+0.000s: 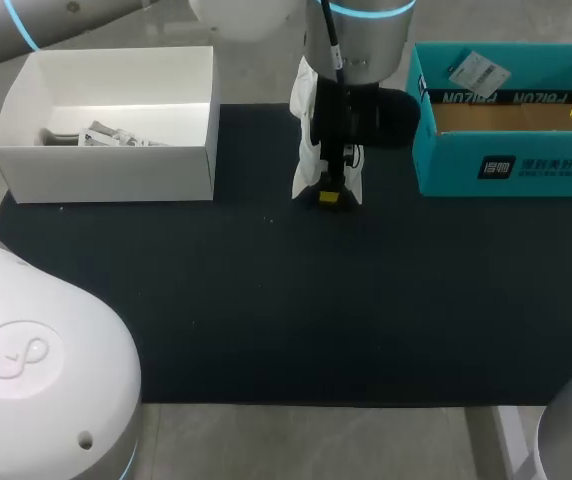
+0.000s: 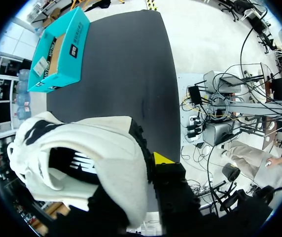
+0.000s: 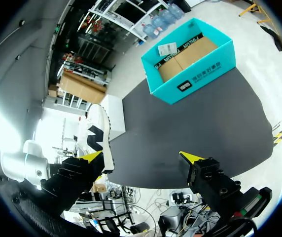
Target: Take the shoe out of the shoebox, open the shoe tongue, remove and reinsert the insole, then place the shoe into the shoebox
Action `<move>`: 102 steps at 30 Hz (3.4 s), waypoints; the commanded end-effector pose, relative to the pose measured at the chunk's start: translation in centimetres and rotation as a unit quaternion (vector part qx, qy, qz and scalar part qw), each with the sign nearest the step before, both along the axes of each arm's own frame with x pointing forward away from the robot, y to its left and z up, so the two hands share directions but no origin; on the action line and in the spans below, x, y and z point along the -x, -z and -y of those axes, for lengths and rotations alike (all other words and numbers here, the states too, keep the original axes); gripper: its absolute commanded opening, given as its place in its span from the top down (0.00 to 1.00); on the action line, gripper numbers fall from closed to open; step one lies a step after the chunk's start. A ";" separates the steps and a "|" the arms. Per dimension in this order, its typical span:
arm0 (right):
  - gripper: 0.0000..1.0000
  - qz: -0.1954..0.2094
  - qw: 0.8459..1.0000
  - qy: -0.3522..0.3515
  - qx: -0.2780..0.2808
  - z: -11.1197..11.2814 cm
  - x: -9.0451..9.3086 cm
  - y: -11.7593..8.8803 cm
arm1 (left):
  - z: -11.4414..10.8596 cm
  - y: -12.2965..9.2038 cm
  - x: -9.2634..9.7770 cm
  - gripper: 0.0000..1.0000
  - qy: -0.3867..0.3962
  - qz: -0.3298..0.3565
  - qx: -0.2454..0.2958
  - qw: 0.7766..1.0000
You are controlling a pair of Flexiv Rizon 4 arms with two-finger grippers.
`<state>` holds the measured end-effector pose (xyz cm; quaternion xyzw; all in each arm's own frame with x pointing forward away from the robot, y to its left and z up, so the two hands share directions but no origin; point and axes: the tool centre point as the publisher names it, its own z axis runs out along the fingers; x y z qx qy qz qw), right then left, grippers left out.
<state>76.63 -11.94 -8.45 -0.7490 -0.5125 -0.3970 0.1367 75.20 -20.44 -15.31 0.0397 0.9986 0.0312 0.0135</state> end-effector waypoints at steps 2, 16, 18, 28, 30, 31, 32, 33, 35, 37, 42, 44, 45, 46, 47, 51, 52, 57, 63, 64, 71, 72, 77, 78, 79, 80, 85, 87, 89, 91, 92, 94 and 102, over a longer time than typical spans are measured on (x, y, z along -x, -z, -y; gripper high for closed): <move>0.00 -0.001 1.000 0.001 0.001 0.0 -0.1 0.0 | -0.1 -0.1 0.0 1.00 0.000 0.001 0.001 1.000; 0.00 -0.001 1.000 0.001 0.001 0.0 -0.1 0.0 | -4.7 -0.8 -5.0 1.00 -0.045 -0.006 -0.026 0.999; 0.00 -0.001 1.000 0.001 0.001 0.0 -0.1 0.0 | -5.8 -0.9 -6.1 1.00 -0.053 -0.008 -0.030 0.998; 0.00 -0.001 1.000 0.001 0.001 0.0 -0.1 0.0 | -12.2 -1.4 -11.8 1.00 -0.070 -0.096 -0.028 0.993; 0.00 -0.001 1.000 0.001 0.001 0.0 -0.1 0.0 | -13.6 -1.4 -13.0 1.00 -0.074 -0.096 -0.029 0.992; 0.00 -0.001 1.000 0.001 0.001 0.0 -0.1 0.0 | -14.3 -1.4 -13.5 1.00 -0.075 -0.089 -0.030 0.993; 0.00 -0.001 1.000 0.001 0.001 0.0 -0.1 0.0 | -14.9 -1.4 -14.0 1.00 -0.070 -0.084 -0.037 0.993; 0.00 -0.001 1.000 0.001 0.001 0.0 -0.1 0.0 | -15.6 -1.4 -14.4 1.00 -0.064 -0.081 -0.034 0.994; 0.00 -0.001 1.000 0.001 0.001 0.0 -0.1 0.0 | -16.9 -1.6 -15.2 1.00 -0.049 -0.081 -0.032 0.995; 0.00 -0.001 1.000 0.001 0.001 0.0 -0.1 0.0 | -18.1 -1.7 -16.0 1.00 -0.047 -0.078 -0.033 0.995; 0.00 -0.001 1.000 0.001 0.001 0.0 -0.1 0.0 | -20.5 -1.8 -17.4 1.00 -0.041 -0.074 -0.043 0.995; 0.00 -0.001 1.000 0.001 0.001 0.0 -0.1 0.0 | -21.4 -1.9 -17.7 1.00 -0.037 -0.076 -0.044 0.995; 0.00 -0.001 1.000 0.001 0.001 0.0 -0.1 0.0 | -21.9 -1.9 -17.9 1.00 -0.035 -0.080 -0.044 0.995; 0.00 -0.001 1.000 0.001 0.001 0.0 -0.1 0.0 | -22.3 -2.0 -18.0 1.00 -0.032 -0.086 -0.045 0.995; 0.00 -0.001 1.000 0.001 0.001 0.0 -0.1 0.0 | -22.8 -2.1 -18.2 1.00 -0.033 -0.085 -0.044 0.995; 0.00 -0.001 1.000 0.001 0.001 0.0 -0.1 0.0 | -25.2 -2.2 -19.8 1.00 -0.053 -0.090 -0.035 0.994; 0.00 -0.001 1.000 0.001 0.001 0.0 -0.1 0.0 | -25.8 -2.2 -20.2 1.00 -0.059 -0.087 -0.037 0.994; 0.00 -0.001 1.000 0.001 0.001 0.0 -0.1 0.0 | -29.4 -2.6 -21.6 1.00 -0.032 -0.121 -0.048 0.991; 0.00 -0.001 1.000 0.001 0.001 0.0 -0.1 0.0 | -31.4 -2.7 -22.4 1.00 -0.056 -0.123 -0.035 0.990; 0.00 -0.001 1.000 0.001 0.001 0.0 -0.1 0.0 | -31.4 -2.7 -22.4 1.00 -0.056 -0.123 -0.035 0.990; 0.00 -0.001 1.000 0.001 0.001 0.0 -0.1 0.0 | -31.4 -2.7 -22.4 1.00 -0.056 -0.123 -0.035 0.990; 0.00 -0.001 1.000 0.001 0.001 0.0 -0.1 0.0 | -31.4 -2.7 -22.4 1.00 -0.056 -0.123 -0.035 0.990; 0.00 -0.001 1.000 0.001 0.001 0.0 -0.1 0.0 | -31.2 -2.7 -22.3 1.00 -0.038 -0.126 -0.020 0.991; 0.00 -0.001 1.000 0.001 0.001 0.0 -0.1 0.0 | -31.2 -2.8 -22.4 1.00 -0.028 -0.119 -0.003 0.993; 0.00 -0.001 1.000 0.001 0.001 0.0 -0.1 0.0 | -31.7 -2.7 -22.8 1.00 -0.029 -0.108 -0.006 0.994; 0.00 -0.001 1.000 0.001 0.001 0.0 -0.1 0.0 | -32.3 -2.6 -23.4 1.00 -0.028 -0.108 -0.003 0.994; 0.00 -0.001 1.000 0.001 0.001 0.0 -0.1 0.0 | -36.1 -1.9 -26.5 1.00 -0.025 -0.083 0.002 0.996; 0.00 -0.001 1.000 0.001 0.001 0.0 -0.1 0.0 | -37.5 -1.6 -27.4 1.00 -0.008 -0.073 -0.009 0.997; 0.00 -0.001 1.000 0.001 0.001 0.0 -0.1 0.0 | -38.5 -1.1 -28.1 1.00 -0.001 -0.061 -0.022 0.998; 0.00 -0.001 1.000 0.001 0.001 0.0 -0.1 0.0 | -39.4 -0.7 -28.9 1.00 -0.001 -0.063 -0.031 0.998; 0.00 -0.001 1.000 0.001 0.001 0.0 -0.1 0.0 | -39.9 -0.4 -29.2 1.00 0.003 -0.054 -0.040 0.998; 0.00 -0.001 1.000 0.001 0.001 0.0 -0.1 0.0 | -40.9 0.1 -30.0 1.00 0.007 -0.054 -0.054 0.997; 0.00 -0.001 1.000 0.001 0.001 0.0 -0.1 0.0 | -44.8 0.9 -32.5 1.00 0.021 -0.042 -0.063 0.997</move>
